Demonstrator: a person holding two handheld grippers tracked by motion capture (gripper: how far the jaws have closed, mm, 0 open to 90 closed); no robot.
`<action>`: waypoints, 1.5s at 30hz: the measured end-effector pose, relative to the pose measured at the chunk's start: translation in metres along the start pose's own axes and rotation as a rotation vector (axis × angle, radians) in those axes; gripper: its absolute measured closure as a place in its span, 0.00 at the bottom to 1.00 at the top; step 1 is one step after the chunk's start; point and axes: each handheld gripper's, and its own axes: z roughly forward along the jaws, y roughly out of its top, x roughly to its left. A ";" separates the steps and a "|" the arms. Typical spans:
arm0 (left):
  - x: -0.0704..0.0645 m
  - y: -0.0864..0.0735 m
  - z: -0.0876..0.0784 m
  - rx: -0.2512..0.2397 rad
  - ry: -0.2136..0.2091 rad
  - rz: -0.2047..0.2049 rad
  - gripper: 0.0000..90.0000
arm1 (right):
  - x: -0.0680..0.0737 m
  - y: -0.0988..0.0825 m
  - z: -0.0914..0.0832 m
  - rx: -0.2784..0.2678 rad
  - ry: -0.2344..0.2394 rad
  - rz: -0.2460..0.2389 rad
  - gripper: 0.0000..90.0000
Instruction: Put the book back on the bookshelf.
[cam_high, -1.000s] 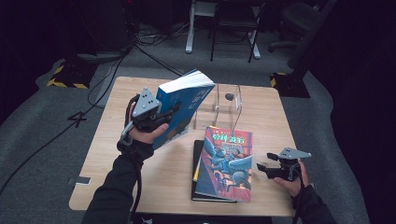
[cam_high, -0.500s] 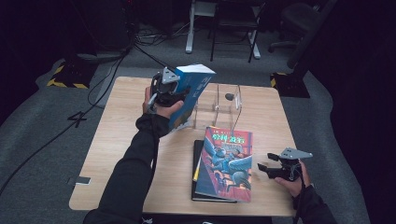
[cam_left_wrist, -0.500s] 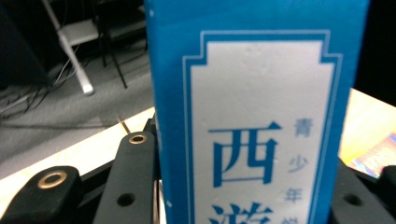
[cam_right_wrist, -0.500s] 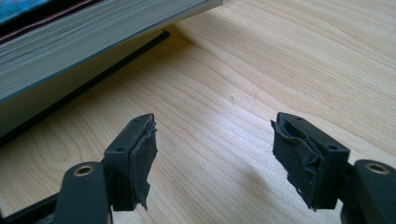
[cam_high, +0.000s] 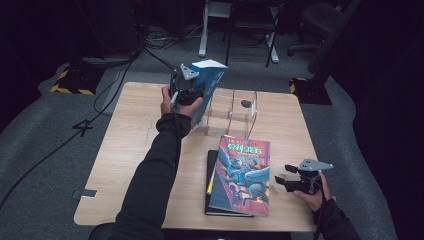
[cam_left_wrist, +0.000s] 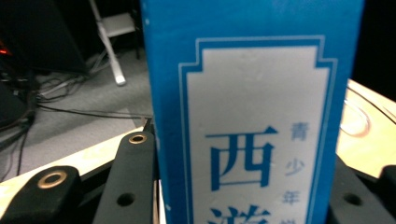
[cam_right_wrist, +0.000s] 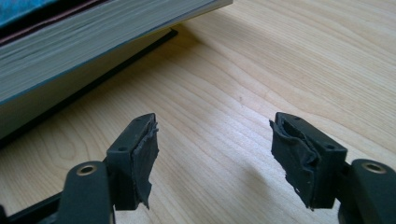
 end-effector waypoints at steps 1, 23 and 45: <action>0.000 0.000 0.000 0.000 0.000 0.000 0.68 | 0.000 0.000 0.000 0.000 0.000 0.000 0.36; 0.014 -0.066 -0.022 -0.066 -0.096 -0.049 0.67 | 0.003 0.001 0.002 0.009 0.004 -0.020 0.36; 0.019 -0.069 -0.054 -0.060 -0.171 0.021 0.62 | 0.005 0.001 0.004 0.032 0.003 -0.030 0.36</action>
